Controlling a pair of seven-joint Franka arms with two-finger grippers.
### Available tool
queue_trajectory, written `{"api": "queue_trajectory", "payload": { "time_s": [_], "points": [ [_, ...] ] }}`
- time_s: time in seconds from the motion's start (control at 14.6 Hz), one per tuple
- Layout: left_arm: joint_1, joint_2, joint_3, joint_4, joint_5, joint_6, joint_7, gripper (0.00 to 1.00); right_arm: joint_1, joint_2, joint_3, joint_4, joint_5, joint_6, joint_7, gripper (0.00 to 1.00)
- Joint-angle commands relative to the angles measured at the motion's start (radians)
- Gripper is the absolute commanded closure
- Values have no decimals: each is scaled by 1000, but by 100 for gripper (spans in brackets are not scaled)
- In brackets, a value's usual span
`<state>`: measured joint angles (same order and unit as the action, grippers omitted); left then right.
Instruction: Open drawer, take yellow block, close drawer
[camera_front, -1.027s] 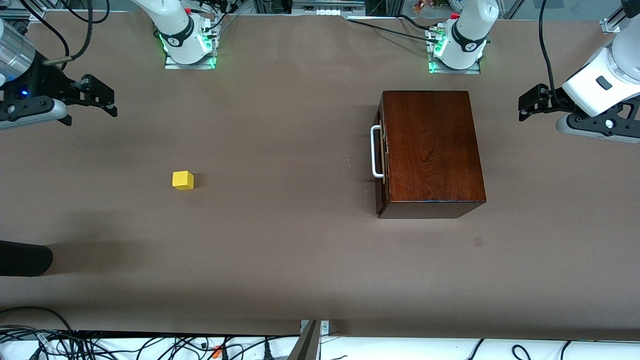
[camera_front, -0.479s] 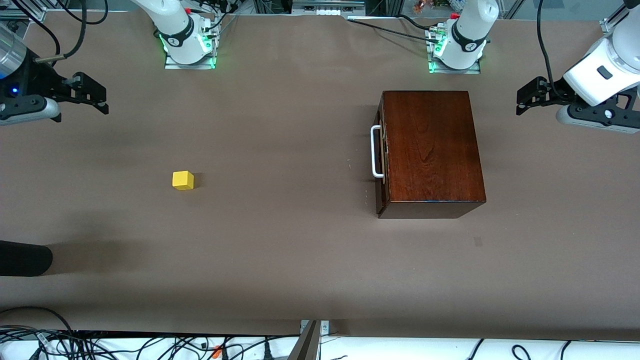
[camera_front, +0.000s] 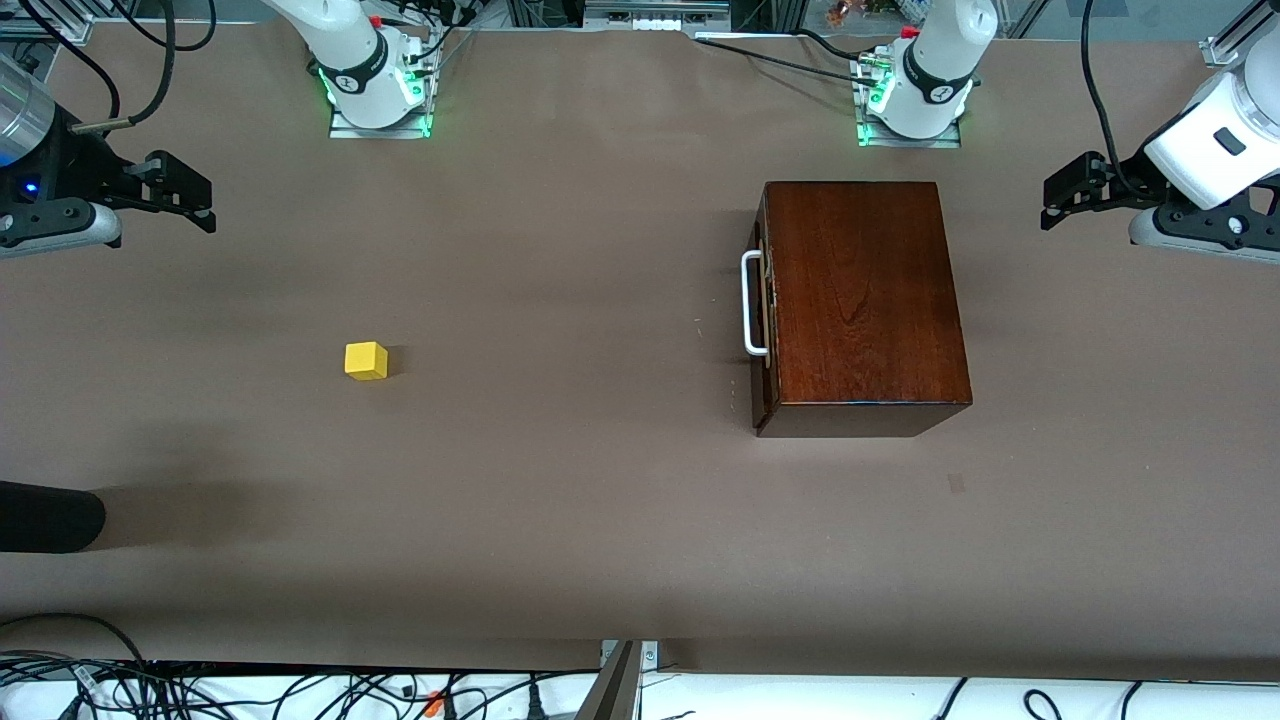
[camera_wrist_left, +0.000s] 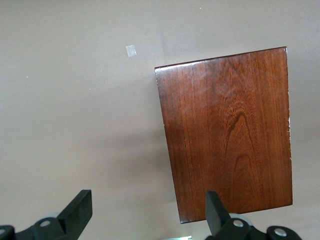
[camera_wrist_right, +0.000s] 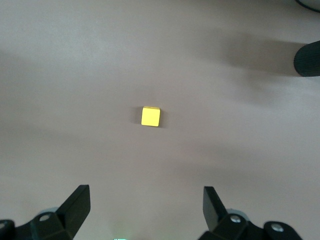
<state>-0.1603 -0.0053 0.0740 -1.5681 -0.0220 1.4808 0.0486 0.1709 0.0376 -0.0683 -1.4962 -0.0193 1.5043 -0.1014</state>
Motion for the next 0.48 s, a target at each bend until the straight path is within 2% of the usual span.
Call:
{"api": "queue_trajectory", "payload": {
  "time_s": [0.0,0.41],
  "points": [
    [-1,-18,3,-13,-24,6,7,0,-11,7,5,27,-5,-16,-8,0],
    [-1,-16,-2,-13,-15,9,8,0,-11,7,7,27,-2,-18,-1,0]
  ]
}}
